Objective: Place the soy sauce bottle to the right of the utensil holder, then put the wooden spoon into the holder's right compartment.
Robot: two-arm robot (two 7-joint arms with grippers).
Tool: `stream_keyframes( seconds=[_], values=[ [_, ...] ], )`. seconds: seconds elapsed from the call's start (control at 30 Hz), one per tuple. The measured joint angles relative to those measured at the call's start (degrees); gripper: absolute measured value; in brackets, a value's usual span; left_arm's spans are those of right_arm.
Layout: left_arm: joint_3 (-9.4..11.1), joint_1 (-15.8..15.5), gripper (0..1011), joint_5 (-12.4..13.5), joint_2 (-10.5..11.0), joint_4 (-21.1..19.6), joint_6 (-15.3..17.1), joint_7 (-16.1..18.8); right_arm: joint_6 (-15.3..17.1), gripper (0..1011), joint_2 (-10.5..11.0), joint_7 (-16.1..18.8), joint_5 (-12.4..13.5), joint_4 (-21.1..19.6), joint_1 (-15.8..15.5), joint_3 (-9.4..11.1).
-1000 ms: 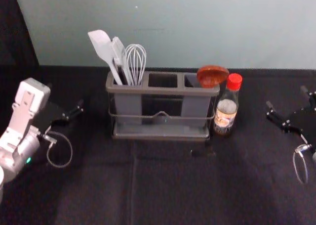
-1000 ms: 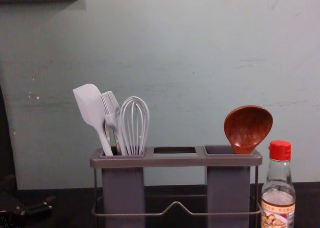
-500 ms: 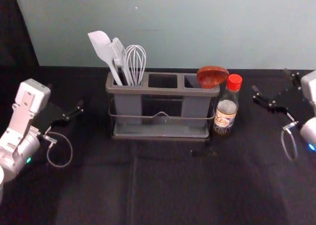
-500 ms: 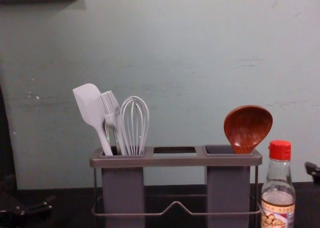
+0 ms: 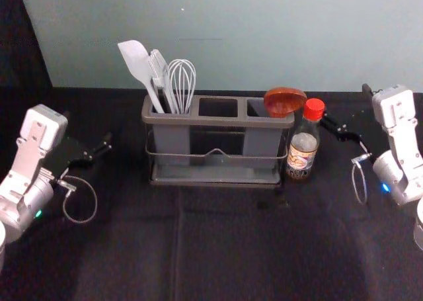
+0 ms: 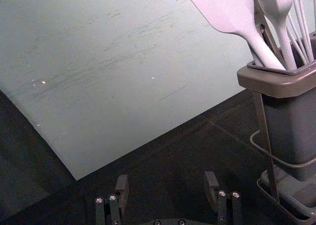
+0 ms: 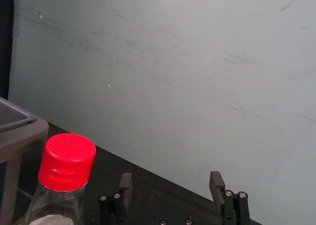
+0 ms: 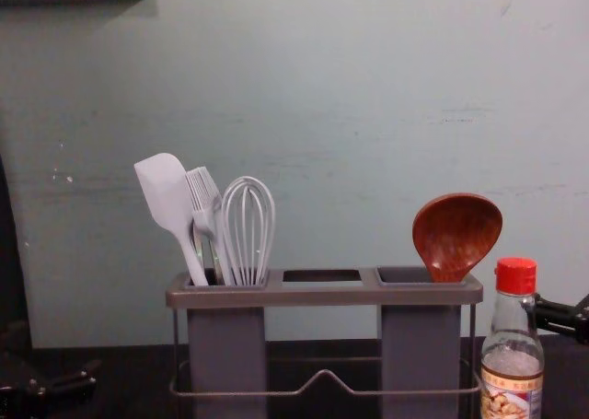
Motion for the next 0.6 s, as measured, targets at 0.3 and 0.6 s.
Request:
stream_keyframes(
  seconds=[0.3, 0.6],
  values=[
    [0.0, 0.0, 1005, 0.0, 0.0, 0.0, 0.0, 0.0, 0.77, 1003, 0.03, -0.46, -0.74, -0.25, 0.1, -0.02],
    [0.0, 0.0, 1005, 0.0, 0.0, 0.0, 0.0, 0.0, 0.7, 1003, -0.02, -0.51, -0.86, -0.29, 0.05, 0.03]
  ],
)
